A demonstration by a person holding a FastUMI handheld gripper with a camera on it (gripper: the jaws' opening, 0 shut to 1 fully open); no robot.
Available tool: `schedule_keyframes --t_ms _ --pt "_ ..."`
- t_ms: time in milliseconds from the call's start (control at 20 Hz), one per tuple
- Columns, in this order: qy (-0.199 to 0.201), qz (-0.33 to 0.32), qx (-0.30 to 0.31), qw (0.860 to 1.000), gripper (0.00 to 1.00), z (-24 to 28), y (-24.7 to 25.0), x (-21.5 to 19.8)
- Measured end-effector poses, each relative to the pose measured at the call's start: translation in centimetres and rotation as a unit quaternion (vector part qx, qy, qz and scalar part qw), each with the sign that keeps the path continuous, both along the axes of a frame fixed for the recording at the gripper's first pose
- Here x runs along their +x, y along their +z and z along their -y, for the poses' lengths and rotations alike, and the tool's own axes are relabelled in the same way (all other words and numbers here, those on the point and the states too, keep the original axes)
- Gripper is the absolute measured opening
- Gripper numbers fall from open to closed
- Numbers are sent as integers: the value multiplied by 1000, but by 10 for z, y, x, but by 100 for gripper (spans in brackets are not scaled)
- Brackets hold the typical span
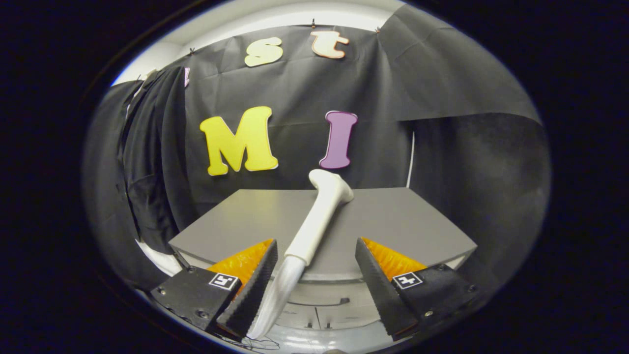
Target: Iron the clothes twice with a garment steamer, once on the left side and once on the right side.
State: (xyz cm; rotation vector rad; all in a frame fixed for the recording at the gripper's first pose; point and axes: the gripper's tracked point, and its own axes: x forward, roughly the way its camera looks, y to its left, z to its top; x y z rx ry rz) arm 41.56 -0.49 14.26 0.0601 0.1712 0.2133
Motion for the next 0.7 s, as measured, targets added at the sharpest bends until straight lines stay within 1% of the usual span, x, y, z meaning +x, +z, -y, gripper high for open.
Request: schedule_keyframes --t_ms 100,300,450,600,700 --pt "14 -18 1 1000 97 -8 -7 18" --pt "26 -42 4 999 94 -14 -16 38" --pt "27 -53 13 998 78 -18 -18 52" --pt "19 -57 22 998 68 -21 -18 58" --pt "15 -52 33 998 66 -20 -17 57"
